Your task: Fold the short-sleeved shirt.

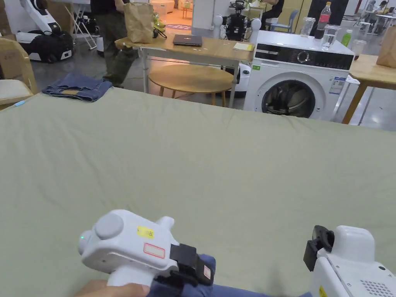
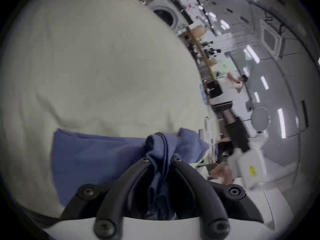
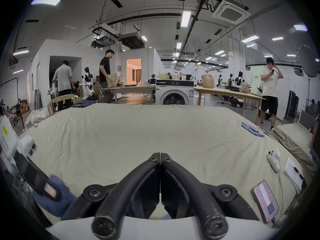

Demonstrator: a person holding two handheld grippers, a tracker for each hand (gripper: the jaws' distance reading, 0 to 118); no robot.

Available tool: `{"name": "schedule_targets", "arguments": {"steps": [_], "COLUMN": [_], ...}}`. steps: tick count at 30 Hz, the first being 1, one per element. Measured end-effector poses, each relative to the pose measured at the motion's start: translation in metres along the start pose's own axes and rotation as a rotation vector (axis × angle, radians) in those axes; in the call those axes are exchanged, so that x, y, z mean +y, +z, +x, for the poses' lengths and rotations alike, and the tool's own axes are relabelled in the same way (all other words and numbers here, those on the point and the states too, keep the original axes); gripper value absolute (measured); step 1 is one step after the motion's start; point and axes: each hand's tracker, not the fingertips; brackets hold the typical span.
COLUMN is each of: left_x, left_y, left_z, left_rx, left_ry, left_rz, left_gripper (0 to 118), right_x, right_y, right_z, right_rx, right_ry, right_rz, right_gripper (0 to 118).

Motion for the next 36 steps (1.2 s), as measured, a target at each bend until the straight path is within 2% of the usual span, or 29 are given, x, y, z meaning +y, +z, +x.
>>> {"name": "schedule_targets", "arguments": {"steps": [5,7,8,10,11,14,16,17,18,20,21,26,33,36], "left_x": [-0.007,-0.008,-0.007,-0.008,-0.008,-0.009,-0.01,-0.01,-0.012,-0.012,-0.012,-0.016,-0.027,-0.028], "left_y": [-0.043,-0.046,-0.044,-0.038,-0.033,-0.013,0.003,0.01,0.017,0.025,0.026,-0.001,-0.059,-0.084], "left_z": [-0.001,-0.001,-0.002,0.002,0.006,0.016,0.015,0.013,0.016,0.014,0.012,0.005,0.005,-0.008], "left_rx": [0.117,0.101,0.086,-0.008,-0.036,0.008,-0.037,-0.056,-0.054,-0.054,-0.038,0.059,-0.205,-0.082], "left_ry": [0.009,0.034,0.044,0.065,0.066,0.003,-0.007,0.001,0.009,-0.058,-0.059,-0.074,-0.062,-0.045], "left_rz": [-0.075,-0.056,-0.057,-0.062,-0.061,-0.037,-0.006,0.019,0.04,0.082,0.093,0.02,-0.062,-0.072], "left_gripper": [8,9,15,41,45,45,45,45,38,15,11,5,5,4], "right_x": [-0.003,-0.004,-0.004,-0.004,-0.004,-0.004,-0.004,-0.004,-0.004,-0.004,-0.005,-0.007,-0.011,-0.014], "right_y": [0.001,0.001,0.001,0.001,0.001,0.002,0.003,0.004,0.005,0.005,0.005,0.004,0.005,0.004], "right_z": [0.013,0.016,0.016,0.016,0.017,0.016,0.016,0.014,0.014,0.015,0.014,0.015,0.019,0.023], "right_rx": [-0.028,-0.035,-0.036,-0.039,-0.039,-0.033,-0.029,-0.028,-0.026,-0.023,-0.023,-0.018,-0.025,-0.027], "right_ry": [-0.009,-0.014,-0.017,-0.02,-0.02,-0.017,-0.015,-0.015,-0.015,-0.021,-0.024,-0.032,-0.028,-0.026], "right_rz": [-0.013,-0.017,-0.019,-0.021,-0.022,-0.025,-0.024,-0.024,-0.024,-0.023,-0.023,-0.036,-0.049,-0.056], "right_gripper": [0,0,0,0,0,0,0,0,0,0,0,0,0,0]}}
